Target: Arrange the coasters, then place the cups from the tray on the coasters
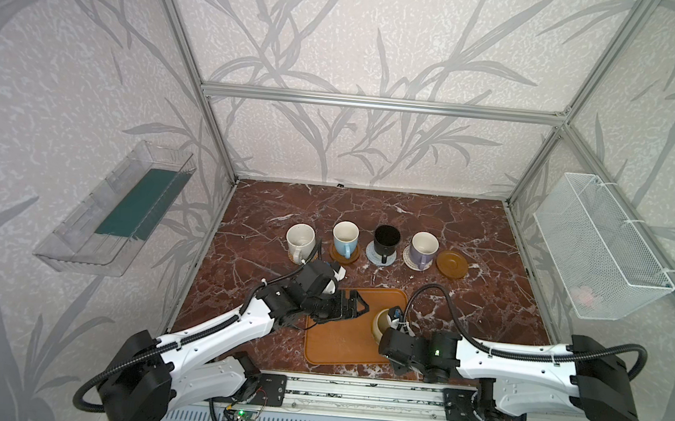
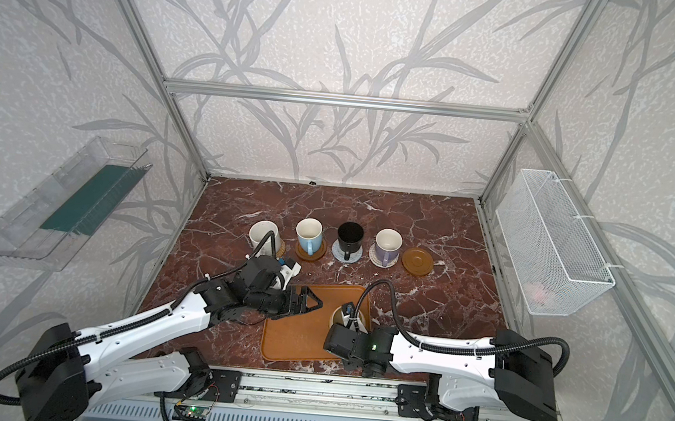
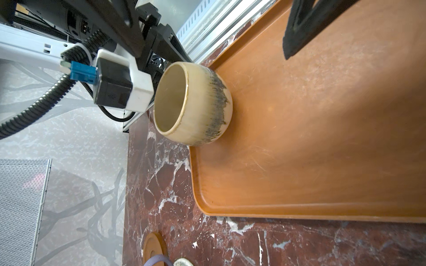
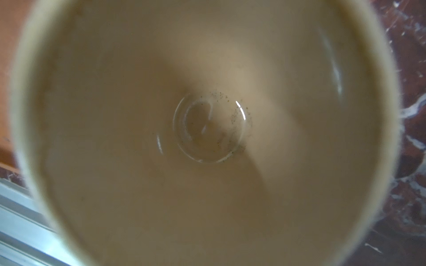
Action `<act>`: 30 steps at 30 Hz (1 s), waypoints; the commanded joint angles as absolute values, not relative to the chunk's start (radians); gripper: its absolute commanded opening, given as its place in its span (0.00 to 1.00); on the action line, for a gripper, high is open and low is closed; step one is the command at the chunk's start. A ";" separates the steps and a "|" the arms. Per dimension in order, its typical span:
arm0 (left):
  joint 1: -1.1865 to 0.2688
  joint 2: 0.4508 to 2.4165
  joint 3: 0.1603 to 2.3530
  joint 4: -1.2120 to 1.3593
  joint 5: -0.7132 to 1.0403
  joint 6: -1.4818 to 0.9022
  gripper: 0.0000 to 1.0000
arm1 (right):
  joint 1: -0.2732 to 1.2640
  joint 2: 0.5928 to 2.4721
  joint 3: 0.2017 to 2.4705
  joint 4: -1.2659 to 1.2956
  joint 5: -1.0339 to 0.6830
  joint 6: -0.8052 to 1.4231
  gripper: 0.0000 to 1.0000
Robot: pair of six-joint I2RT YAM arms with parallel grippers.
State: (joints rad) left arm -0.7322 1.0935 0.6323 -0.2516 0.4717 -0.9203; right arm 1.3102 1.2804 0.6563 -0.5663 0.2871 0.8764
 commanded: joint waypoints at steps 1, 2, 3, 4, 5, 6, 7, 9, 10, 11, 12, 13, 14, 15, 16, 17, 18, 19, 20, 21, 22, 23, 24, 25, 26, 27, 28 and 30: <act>-0.735 1.066 0.613 -0.213 0.462 -0.943 0.97 | 1.316 1.285 0.649 -0.544 0.294 0.898 0.40; -0.735 1.061 0.608 -0.215 0.458 -0.943 0.97 | 1.317 1.285 0.652 -0.547 0.297 0.898 0.38; -0.736 1.057 0.602 -0.214 0.453 -0.943 0.97 | 1.316 1.285 0.651 -0.549 0.299 0.899 0.38; -0.736 1.058 0.596 -0.211 0.451 -0.946 0.97 | 1.316 1.283 0.650 -0.548 0.299 0.899 0.37; -0.736 1.060 0.589 -0.200 0.451 -0.952 0.97 | 1.316 1.284 0.650 -0.545 0.299 0.897 0.36; -0.736 1.063 0.581 -0.180 0.456 -0.963 0.96 | 1.317 1.287 0.650 -0.542 0.296 0.892 0.33; -0.738 1.067 0.572 -0.156 0.462 -0.975 0.96 | 1.317 1.291 0.654 -0.542 0.295 0.888 0.31; -0.740 1.075 0.552 -0.096 0.476 -1.006 0.96 | 1.320 1.305 0.665 -0.550 0.291 0.888 0.31; -0.742 1.077 0.547 -0.078 0.478 -1.018 0.96 | 1.322 1.310 0.671 -0.555 0.293 0.888 0.30; -0.746 1.077 0.544 -0.067 0.476 -1.026 0.96 | 1.324 1.314 0.675 -0.556 0.296 0.888 0.30; -0.748 1.078 0.544 -0.066 0.470 -1.026 0.95 | 1.325 1.316 0.677 -0.556 0.298 0.888 0.28; -0.751 1.079 0.546 -0.068 0.465 -1.026 0.96 | 1.325 1.316 0.676 -0.556 0.301 0.888 0.26; -0.751 1.080 0.548 -0.072 0.463 -1.026 0.95 | 1.324 1.313 0.675 -0.553 0.302 0.888 0.24; -0.752 1.082 0.549 -0.069 0.461 -1.026 0.95 | 1.325 1.310 0.675 -0.548 0.304 0.885 0.23; -0.753 1.082 0.548 -0.066 0.459 -1.030 0.95 | 1.324 1.309 0.674 -0.542 0.307 0.884 0.22; -0.752 1.082 0.544 -0.052 0.460 -1.040 0.95 | 1.325 1.309 0.671 -0.531 0.308 0.882 0.21; -0.753 1.084 0.533 -0.008 0.464 -1.063 0.95 | 1.325 1.314 0.671 -0.523 0.307 0.879 0.20; -0.752 1.088 0.520 0.038 0.466 -1.092 0.95 | 1.325 1.323 0.676 -0.520 0.304 0.875 0.18; -0.752 1.094 0.517 0.055 0.458 -1.105 0.95 | 1.324 1.332 0.681 -0.518 0.298 0.870 0.17; -0.753 1.100 0.520 0.063 0.457 -1.113 0.95 | 1.325 1.343 0.690 -0.521 0.292 0.866 0.17; -0.753 1.108 0.522 0.068 0.456 -1.119 0.95 | 1.325 1.350 0.696 -0.523 0.289 0.865 0.16; -0.753 1.112 0.517 0.086 0.457 -1.128 0.95 | 1.325 1.351 0.699 -0.521 0.290 0.867 0.16; -0.753 1.115 0.507 0.118 0.462 -1.145 0.95 | 1.325 1.349 0.695 -0.515 0.290 0.870 0.15; -0.753 1.117 0.499 0.150 0.466 -1.164 0.95 | 1.325 1.342 0.692 -0.503 0.290 0.874 0.11; -0.753 1.119 0.494 0.174 0.468 -1.180 0.95 | 1.325 1.334 0.686 -0.493 0.291 0.876 0.06; -0.753 1.120 0.492 0.197 0.469 -1.193 0.95 | 1.324 1.324 0.681 -0.482 0.293 0.879 0.01; -0.753 1.122 0.491 0.216 0.469 -1.208 0.95 | 1.325 1.315 0.679 -0.474 0.294 0.882 0.00; -0.753 1.127 0.491 0.274 0.465 -1.234 0.95 | 1.324 1.306 0.681 -0.465 0.294 0.880 0.00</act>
State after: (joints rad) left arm -0.7475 1.1213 0.4980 0.1417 0.4686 -1.1641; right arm 1.3167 1.3380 0.6739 -0.5125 0.2832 0.8799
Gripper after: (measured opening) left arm 0.951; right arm 0.204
